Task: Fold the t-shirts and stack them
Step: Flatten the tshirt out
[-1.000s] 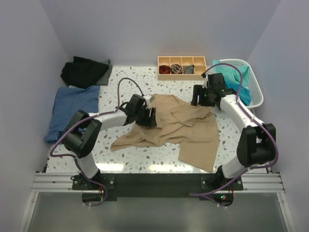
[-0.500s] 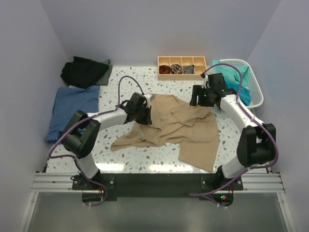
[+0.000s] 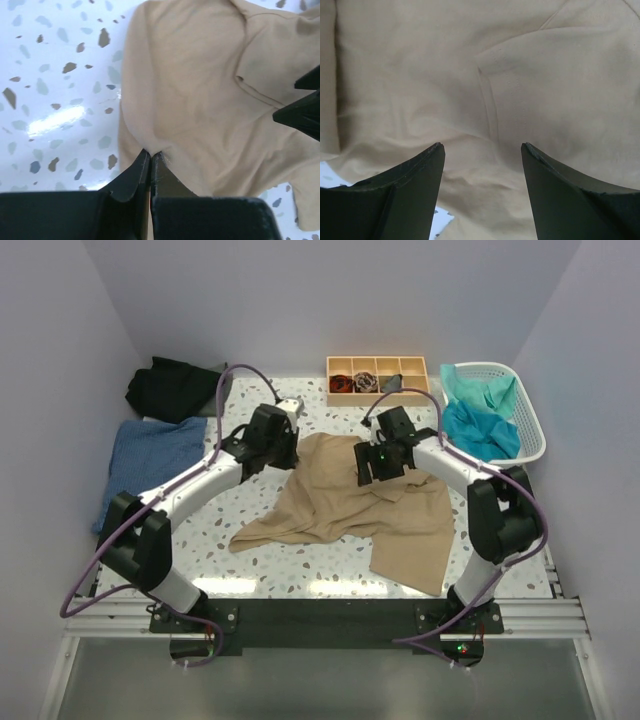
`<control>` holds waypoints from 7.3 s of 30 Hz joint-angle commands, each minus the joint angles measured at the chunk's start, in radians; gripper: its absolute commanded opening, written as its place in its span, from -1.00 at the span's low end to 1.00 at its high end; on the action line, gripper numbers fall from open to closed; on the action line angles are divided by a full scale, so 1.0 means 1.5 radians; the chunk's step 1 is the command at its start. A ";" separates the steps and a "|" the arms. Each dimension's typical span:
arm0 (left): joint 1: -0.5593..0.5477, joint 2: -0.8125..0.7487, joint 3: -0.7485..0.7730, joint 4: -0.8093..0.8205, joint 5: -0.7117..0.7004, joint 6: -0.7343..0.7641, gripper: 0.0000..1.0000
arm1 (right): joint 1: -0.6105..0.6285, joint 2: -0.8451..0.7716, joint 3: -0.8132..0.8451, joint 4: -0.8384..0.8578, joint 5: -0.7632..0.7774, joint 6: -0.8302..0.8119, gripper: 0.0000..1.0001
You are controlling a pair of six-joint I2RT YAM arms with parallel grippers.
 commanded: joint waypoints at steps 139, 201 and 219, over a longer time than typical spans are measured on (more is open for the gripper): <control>0.210 0.048 0.155 -0.211 -0.302 0.075 -1.00 | -0.088 0.076 0.215 -0.035 0.201 -0.006 0.25; 0.210 0.095 0.154 -0.220 -0.215 0.097 -1.00 | -0.003 0.135 0.139 -0.093 -0.207 -0.014 -0.30; 0.210 0.097 0.144 -0.219 -0.183 0.101 -1.00 | -0.045 0.135 0.157 -0.064 -0.013 -0.074 0.07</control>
